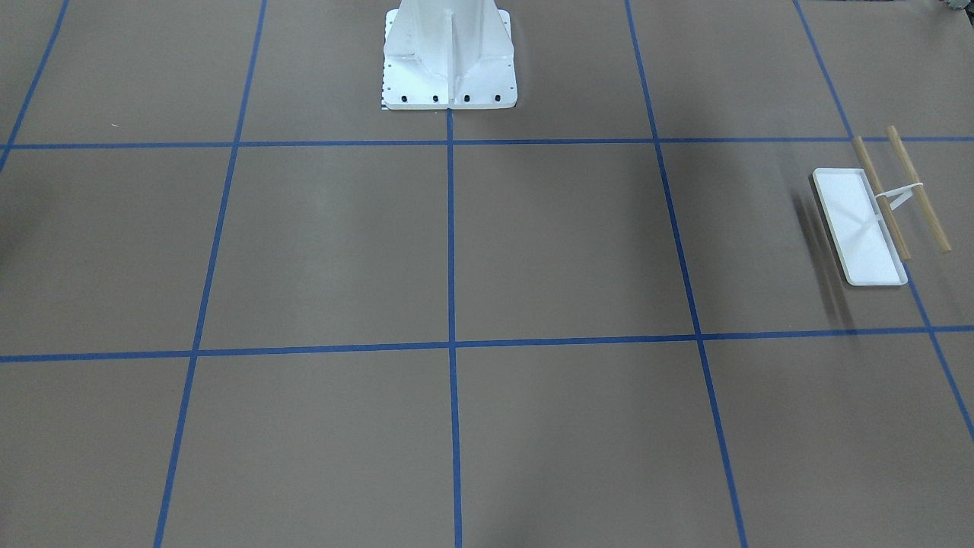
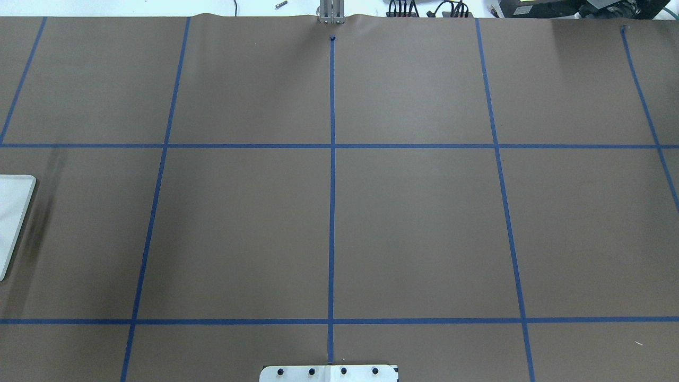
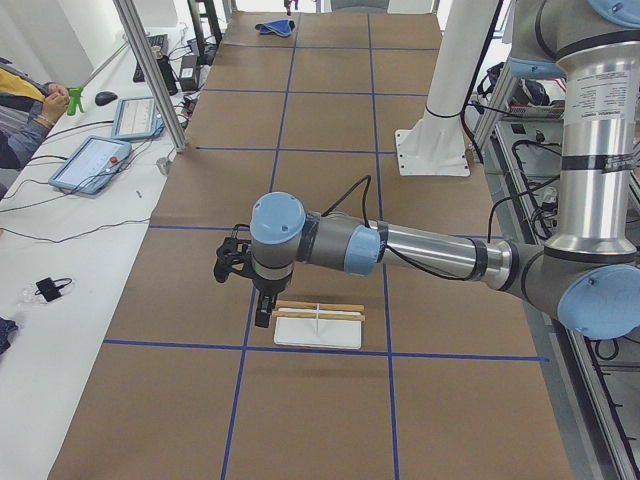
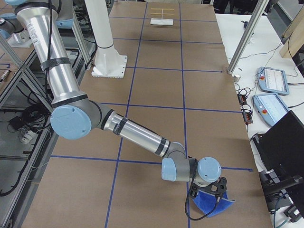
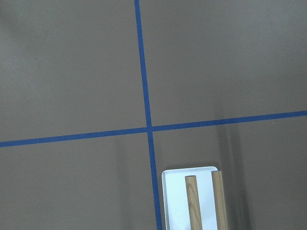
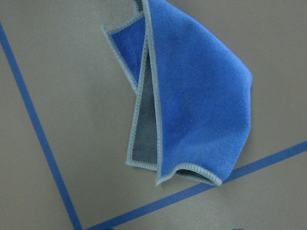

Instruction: Hang towel on rack

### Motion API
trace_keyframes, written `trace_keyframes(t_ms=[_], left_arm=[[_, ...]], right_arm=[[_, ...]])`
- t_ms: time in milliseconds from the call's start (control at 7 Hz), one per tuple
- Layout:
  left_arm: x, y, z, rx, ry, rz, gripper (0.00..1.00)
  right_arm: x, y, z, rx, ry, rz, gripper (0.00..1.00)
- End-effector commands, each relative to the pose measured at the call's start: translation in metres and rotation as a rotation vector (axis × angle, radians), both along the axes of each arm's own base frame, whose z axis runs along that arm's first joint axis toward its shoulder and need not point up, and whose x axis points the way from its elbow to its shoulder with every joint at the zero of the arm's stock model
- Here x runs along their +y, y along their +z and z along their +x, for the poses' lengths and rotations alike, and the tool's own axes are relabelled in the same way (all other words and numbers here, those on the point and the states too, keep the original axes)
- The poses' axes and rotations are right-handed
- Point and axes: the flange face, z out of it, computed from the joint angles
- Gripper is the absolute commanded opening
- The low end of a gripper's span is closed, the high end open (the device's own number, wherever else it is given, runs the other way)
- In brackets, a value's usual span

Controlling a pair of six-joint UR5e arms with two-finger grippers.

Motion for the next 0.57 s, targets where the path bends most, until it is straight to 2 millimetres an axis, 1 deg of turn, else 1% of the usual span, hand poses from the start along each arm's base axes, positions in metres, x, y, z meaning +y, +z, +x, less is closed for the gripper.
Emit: trace_keyframes(t_ms=[0, 143, 286, 429], left_arm=[[0.000, 0.000, 0.000, 0.000, 0.000, 0.001, 0.98], [0.000, 0.000, 0.001, 0.000, 0.002, 0.001, 0.98], [0.000, -0.001, 0.000, 0.000, 0.000, 0.004, 0.98], [0.000, 0.000, 0.000, 0.000, 0.000, 0.002, 0.98]], right_arm=[[-0.022, -0.001, 0.007, 0.124, 0.020, 0.040, 0.86], [-0.023, 0.006, -0.016, 0.149, -0.014, 0.049, 0.87], [-0.025, 0.007, -0.030, 0.155, -0.037, 0.053, 0.87], [-0.022, 0.011, -0.034, 0.156, -0.044, 0.046, 0.87]])
